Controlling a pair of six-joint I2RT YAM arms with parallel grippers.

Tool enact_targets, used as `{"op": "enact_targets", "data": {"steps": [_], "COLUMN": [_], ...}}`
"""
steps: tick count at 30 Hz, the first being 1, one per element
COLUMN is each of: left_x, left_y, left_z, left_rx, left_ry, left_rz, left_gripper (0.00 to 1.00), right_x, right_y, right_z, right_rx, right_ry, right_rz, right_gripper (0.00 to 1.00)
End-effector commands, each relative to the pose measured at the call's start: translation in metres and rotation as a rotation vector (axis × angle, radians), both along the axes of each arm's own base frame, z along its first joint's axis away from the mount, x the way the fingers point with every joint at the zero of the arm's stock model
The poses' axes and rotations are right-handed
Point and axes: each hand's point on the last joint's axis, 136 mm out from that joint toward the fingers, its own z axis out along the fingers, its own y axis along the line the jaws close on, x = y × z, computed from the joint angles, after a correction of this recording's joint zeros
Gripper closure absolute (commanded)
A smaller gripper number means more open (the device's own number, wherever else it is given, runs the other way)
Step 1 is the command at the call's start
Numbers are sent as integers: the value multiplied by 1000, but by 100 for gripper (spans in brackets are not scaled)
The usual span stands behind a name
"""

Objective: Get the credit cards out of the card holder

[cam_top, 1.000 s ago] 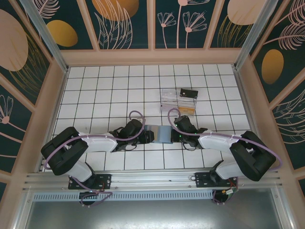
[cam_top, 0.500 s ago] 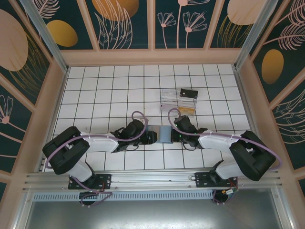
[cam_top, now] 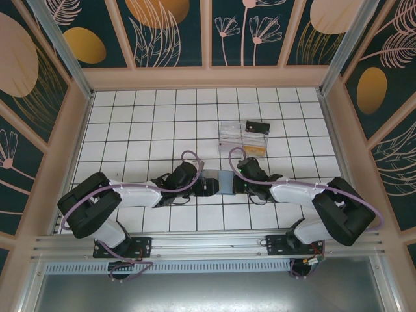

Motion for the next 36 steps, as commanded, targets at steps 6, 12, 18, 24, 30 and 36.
{"op": "enact_targets", "data": {"steps": [6,12,18,24,30,36], "left_x": [-1,-1,3,10,14,21], "left_y": [-26,-29,-15,10,21,33], "left_z": [44,37,24,20,15,5], "left_rx": [-105,-82,-13,73,85,138], "left_ry": [-84,-70,-59,-96,-92,-84], "left_rz": [-72,-78,-18,69,101,150], "left_gripper": [17,17,16,19,39,61], "right_x": [-4,-5,-2,7,9,9], "right_y": [7,6,2,11,36,63], "right_z": [-5,-6,4,38,55,57], "right_rx": [23,21,18,109,212,322], "right_ry": [25,26,-3,-79,-56,9], "right_rz": [7,7,-14,-23,8,30], "right_gripper": [92,92,87,80,79,79]}}
